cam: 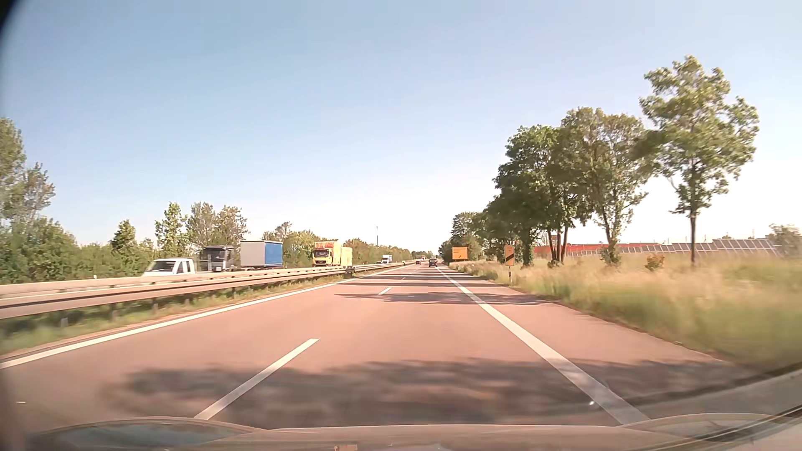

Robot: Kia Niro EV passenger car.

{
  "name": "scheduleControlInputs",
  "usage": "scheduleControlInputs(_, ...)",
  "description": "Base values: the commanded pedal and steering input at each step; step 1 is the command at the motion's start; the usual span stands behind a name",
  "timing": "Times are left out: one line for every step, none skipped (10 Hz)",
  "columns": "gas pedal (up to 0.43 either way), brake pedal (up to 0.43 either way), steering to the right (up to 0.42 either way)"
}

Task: Follow the waypoints while adhering to traffic rules and regulations

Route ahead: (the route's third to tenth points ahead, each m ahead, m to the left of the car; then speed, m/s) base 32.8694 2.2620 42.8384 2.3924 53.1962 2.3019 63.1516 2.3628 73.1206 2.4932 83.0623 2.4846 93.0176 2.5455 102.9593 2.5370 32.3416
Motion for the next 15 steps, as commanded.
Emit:
scheduleControlInputs(0.130,0.012,0.002)
scheduleControlInputs(0.130,0.012,0.002)
scheduleControlInputs(0.130,0.012,0.001)
scheduleControlInputs(0.130,0.012,0.001)
scheduleControlInputs(0.130,0.012,0.000)
scheduleControlInputs(0.130,0.012,0.000)
scheduleControlInputs(0.130,0.012,0.000)
scheduleControlInputs(0.130,0.012,0.000)
scheduleControlInputs(0.130,0.012,0.000)
scheduleControlInputs(0.130,0.012,0.000)
scheduleControlInputs(0.130,0.012,0.000)
scheduleControlInputs(0.130,0.012,0.000)
scheduleControlInputs(0.130,0.012,0.000)
scheduleControlInputs(0.130,0.012,0.000)
scheduleControlInputs(0.130,0.012,0.000)
